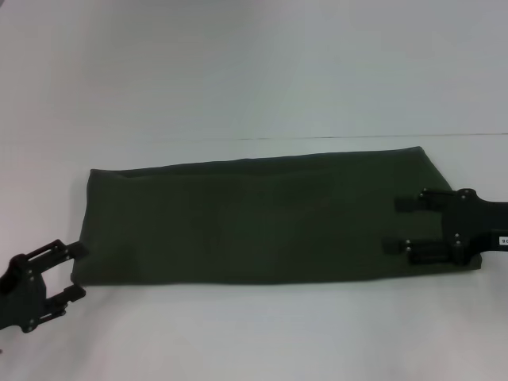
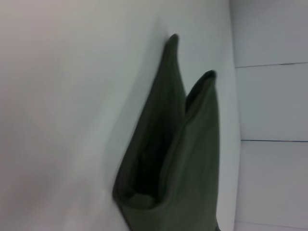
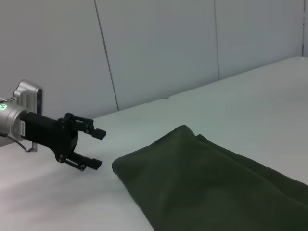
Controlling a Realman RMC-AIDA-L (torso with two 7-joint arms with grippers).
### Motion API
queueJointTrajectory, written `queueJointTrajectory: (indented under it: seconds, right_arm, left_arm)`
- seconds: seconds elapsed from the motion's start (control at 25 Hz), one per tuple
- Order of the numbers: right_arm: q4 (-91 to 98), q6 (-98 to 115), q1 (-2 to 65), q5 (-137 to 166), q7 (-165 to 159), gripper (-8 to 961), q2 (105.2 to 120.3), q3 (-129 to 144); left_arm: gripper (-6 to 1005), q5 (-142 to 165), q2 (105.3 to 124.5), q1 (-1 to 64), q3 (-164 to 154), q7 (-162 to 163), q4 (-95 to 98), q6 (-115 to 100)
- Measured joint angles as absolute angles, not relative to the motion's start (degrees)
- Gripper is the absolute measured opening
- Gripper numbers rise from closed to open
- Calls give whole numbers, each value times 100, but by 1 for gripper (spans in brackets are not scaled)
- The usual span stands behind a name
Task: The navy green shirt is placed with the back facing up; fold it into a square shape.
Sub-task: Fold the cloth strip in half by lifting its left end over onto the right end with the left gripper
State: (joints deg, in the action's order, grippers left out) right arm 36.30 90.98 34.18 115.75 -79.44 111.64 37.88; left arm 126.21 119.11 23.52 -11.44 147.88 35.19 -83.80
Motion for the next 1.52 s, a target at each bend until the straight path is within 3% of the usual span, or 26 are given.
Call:
queueJointTrajectory:
  seconds: [0.2,1.52]
  right_arm:
    - [3630,9031,3419,11581,-7937,897,11186,3788]
    - [3630,9027,3384,11559,-7936,894,11197,3725]
  left_arm:
    - [784,12696,11885,2431,-1191,14826,3260,-8096]
    - [784,12779,11862,2769,-1803,15400,3083,-7018]
